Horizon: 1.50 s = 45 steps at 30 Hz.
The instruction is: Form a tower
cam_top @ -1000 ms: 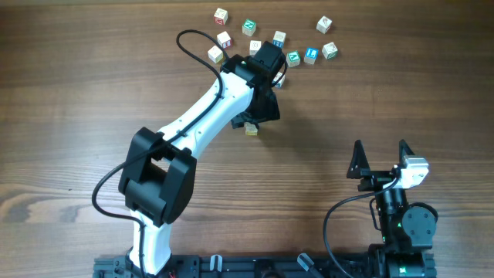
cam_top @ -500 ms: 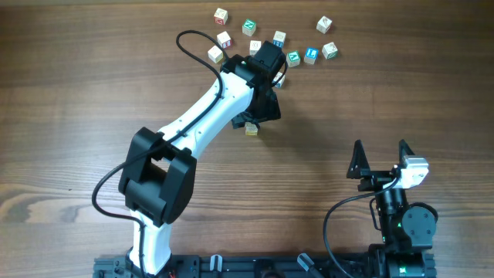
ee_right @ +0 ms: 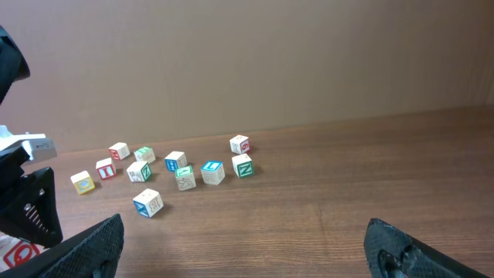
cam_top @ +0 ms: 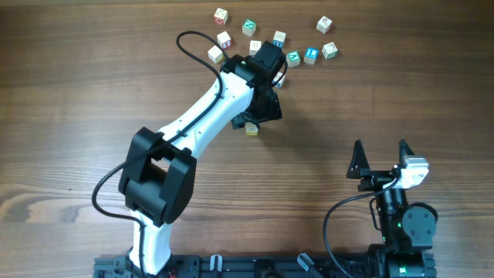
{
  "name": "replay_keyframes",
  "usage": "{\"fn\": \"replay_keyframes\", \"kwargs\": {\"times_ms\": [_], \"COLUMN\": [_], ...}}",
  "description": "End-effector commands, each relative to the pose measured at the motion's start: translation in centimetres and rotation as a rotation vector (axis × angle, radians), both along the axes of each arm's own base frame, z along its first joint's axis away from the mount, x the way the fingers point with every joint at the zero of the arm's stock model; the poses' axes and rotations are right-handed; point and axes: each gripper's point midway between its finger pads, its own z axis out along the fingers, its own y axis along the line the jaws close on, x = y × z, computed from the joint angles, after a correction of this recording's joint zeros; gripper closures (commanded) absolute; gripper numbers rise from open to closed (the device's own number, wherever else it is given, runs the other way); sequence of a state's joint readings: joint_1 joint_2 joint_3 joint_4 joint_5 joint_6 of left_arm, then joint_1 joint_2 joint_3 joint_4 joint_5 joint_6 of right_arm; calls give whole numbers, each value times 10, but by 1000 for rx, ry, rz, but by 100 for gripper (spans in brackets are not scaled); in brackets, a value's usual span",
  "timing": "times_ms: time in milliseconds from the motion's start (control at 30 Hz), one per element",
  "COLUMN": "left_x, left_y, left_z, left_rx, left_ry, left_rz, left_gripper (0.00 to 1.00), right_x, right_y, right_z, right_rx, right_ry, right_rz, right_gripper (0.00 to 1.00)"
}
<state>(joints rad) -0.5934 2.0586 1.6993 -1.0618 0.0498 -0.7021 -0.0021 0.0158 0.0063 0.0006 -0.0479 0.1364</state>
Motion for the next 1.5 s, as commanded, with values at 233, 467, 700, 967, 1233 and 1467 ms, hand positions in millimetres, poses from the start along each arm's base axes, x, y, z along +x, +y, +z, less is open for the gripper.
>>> {"fn": "replay_keyframes", "kwargs": {"times_ms": [233, 467, 700, 967, 1233, 1467], "left_x": [1, -8, -16, -19, -15, -11], "left_y": [10, 12, -6, 1, 7, 8], "left_z": [7, -9, -15, -16, -16, -16], "left_rx": [42, 56, 39, 78, 106, 109], "left_ry": [-18, 5, -11, -7, -22, -40], "left_rz": [21, 14, -31, -31, 73, 87], "left_gripper": [18, 18, 21, 24, 20, 11], "right_x": [0, 0, 0, 0, 0, 0], "right_y": [2, 2, 2, 2, 2, 2], "right_z": [1, 1, 1, 1, 1, 1], "right_rx": [-4, -4, -4, -4, -5, -5], "right_ry": [-6, -6, -6, -6, -6, -6], "right_rz": [7, 7, 7, 7, 7, 7], "right_gripper": [1, 0, 0, 0, 0, 0]}}
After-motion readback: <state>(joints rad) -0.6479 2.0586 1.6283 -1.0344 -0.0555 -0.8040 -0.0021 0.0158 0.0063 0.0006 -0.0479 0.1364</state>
